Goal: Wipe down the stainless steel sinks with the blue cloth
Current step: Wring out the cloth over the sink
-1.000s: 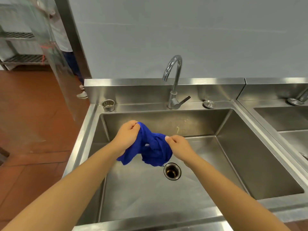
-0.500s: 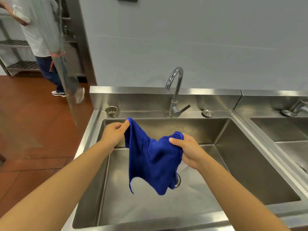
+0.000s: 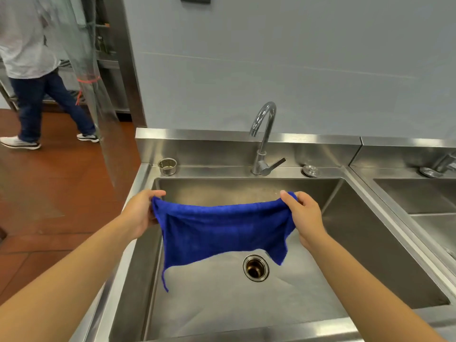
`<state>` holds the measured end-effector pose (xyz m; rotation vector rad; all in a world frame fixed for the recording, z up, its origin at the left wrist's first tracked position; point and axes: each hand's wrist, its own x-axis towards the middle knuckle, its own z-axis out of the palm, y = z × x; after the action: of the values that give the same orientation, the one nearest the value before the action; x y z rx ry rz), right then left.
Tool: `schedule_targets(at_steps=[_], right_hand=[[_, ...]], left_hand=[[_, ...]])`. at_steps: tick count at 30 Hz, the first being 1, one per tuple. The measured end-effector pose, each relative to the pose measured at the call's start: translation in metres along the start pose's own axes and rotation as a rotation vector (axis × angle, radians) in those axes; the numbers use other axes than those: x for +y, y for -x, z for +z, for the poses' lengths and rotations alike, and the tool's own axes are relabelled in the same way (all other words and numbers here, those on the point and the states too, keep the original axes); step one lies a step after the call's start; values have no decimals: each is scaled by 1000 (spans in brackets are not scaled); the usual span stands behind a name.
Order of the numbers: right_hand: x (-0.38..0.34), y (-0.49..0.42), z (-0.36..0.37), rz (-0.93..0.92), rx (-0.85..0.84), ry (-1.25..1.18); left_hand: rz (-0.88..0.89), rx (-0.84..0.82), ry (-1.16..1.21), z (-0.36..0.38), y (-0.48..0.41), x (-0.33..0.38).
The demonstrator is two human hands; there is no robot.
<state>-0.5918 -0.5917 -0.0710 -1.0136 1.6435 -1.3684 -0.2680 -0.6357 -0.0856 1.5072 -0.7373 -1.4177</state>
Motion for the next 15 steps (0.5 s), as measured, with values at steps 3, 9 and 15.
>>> schedule_targets(at_steps=[3,9,15], right_hand=[[2,-3,-2,13,24,21],[5,-9,-8,-17,62,195],[16,-13,-16,81,105,293]], left_hand=[[54,34,-65,-8,0,5],[163,53,-356,-20,-4,3],[329,161,-524,-34,-12,1]])
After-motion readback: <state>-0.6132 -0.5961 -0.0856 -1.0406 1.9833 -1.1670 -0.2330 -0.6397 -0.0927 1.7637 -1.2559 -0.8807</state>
